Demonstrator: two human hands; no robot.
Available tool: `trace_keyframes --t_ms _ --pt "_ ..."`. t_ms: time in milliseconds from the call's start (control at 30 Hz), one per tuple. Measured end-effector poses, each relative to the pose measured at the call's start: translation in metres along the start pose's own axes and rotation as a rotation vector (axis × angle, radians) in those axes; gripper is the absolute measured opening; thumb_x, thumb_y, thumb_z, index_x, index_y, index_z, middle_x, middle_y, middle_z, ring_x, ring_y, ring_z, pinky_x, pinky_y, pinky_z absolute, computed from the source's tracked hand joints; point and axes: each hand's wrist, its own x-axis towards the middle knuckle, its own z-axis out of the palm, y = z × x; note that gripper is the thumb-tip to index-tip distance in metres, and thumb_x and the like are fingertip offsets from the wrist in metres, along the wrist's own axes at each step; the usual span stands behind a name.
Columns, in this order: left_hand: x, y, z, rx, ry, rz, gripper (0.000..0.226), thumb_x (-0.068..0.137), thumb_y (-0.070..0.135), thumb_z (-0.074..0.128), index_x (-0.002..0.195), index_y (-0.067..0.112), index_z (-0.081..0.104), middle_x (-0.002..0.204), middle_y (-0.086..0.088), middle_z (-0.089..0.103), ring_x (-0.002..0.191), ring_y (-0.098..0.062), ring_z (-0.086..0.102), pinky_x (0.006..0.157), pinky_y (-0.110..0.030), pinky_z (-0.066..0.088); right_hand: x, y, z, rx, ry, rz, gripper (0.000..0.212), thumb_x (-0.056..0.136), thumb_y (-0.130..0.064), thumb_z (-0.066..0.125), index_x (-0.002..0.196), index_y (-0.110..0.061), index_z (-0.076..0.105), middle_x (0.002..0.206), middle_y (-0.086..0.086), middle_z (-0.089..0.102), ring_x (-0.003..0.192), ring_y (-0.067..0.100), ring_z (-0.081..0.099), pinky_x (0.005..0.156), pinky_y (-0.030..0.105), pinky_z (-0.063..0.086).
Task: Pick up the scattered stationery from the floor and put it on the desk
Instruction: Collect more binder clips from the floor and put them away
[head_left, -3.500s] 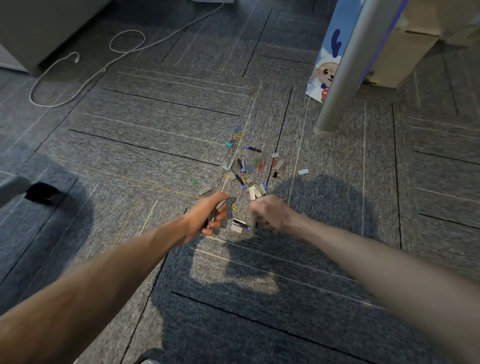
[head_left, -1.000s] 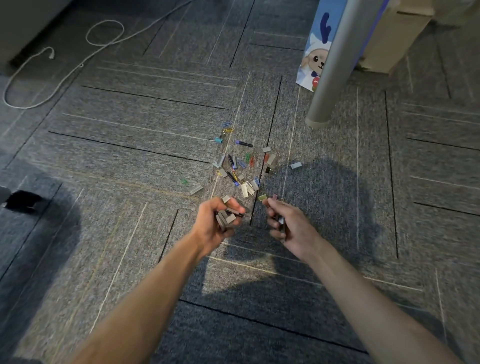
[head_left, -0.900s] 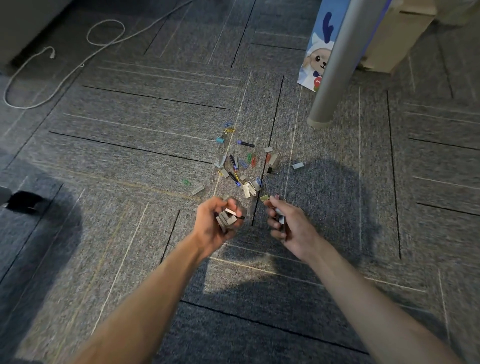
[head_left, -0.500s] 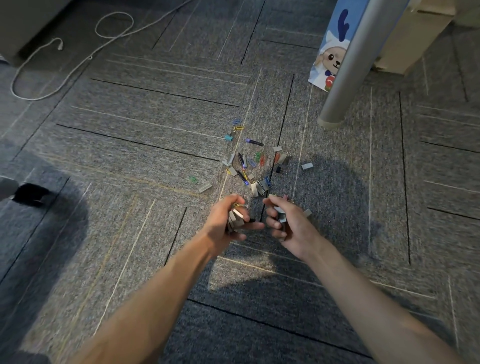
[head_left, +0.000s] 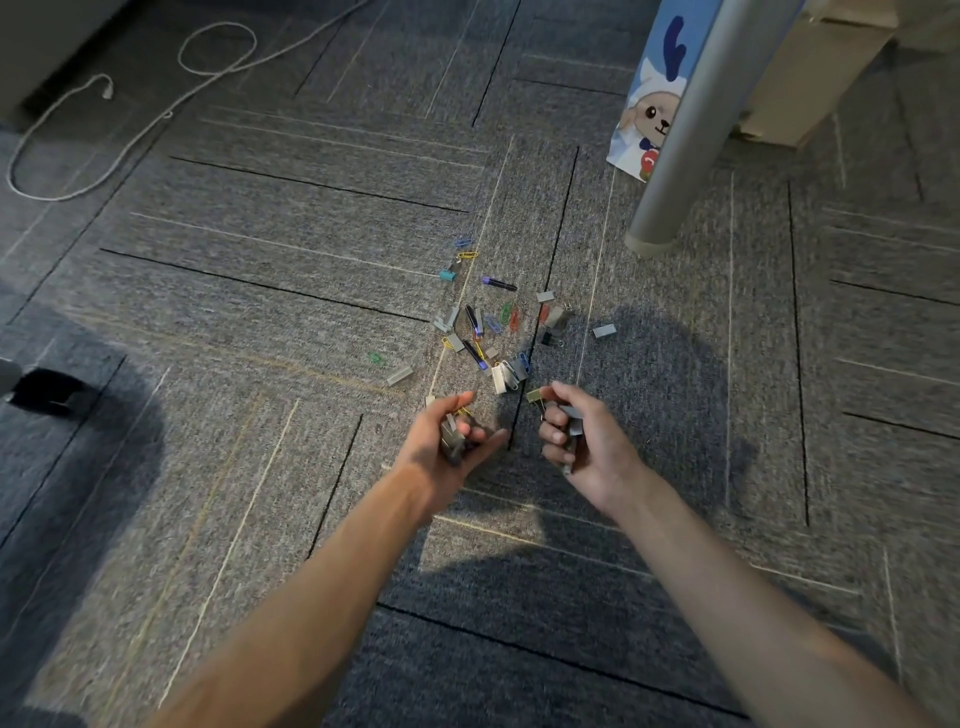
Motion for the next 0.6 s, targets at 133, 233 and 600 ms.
trace_keyframes --t_ms 133,233,600 --pt "-0.002 0.007 0.001 -0.017 0.009 0.043 0.014 0.088 0.022 0.060 0.087 0.009 0.052 0.055 0.001 0.043 0.048 -0.011 0.046 0.052 -0.026 0.056 0.002 0.000 0.000 -0.139 0.004 -0.006 0.014 0.096 -0.022 0.055 0.099 -0.009 0.057 0.061 -0.005 0.044 0.049 0.008 0.038 0.037 0.018 0.026" --pt "-0.003 0.014 0.001 0.046 -0.025 0.042 0.019 0.086 0.025 0.064 0.084 0.013 0.049 0.058 0.003 0.046 0.046 -0.007 0.048 0.036 -0.014 0.043 0.004 0.001 0.005 -0.367 -0.013 -0.019 0.018 0.094 -0.020 0.058 0.105 -0.007 0.061 0.062 -0.005 0.045 0.049 0.008 0.038 0.037 0.019 0.026" --pt "0.000 0.048 -0.017 0.279 -0.116 0.097 0.024 0.097 0.025 0.047 0.110 0.007 0.057 0.072 0.000 0.063 0.048 -0.006 0.043 0.035 -0.016 0.039 0.011 0.022 0.018 -1.883 -0.217 -0.508 0.028 0.095 -0.040 0.059 0.113 -0.020 0.053 0.103 -0.004 0.064 0.079 0.014 0.061 0.055 0.016 0.033"
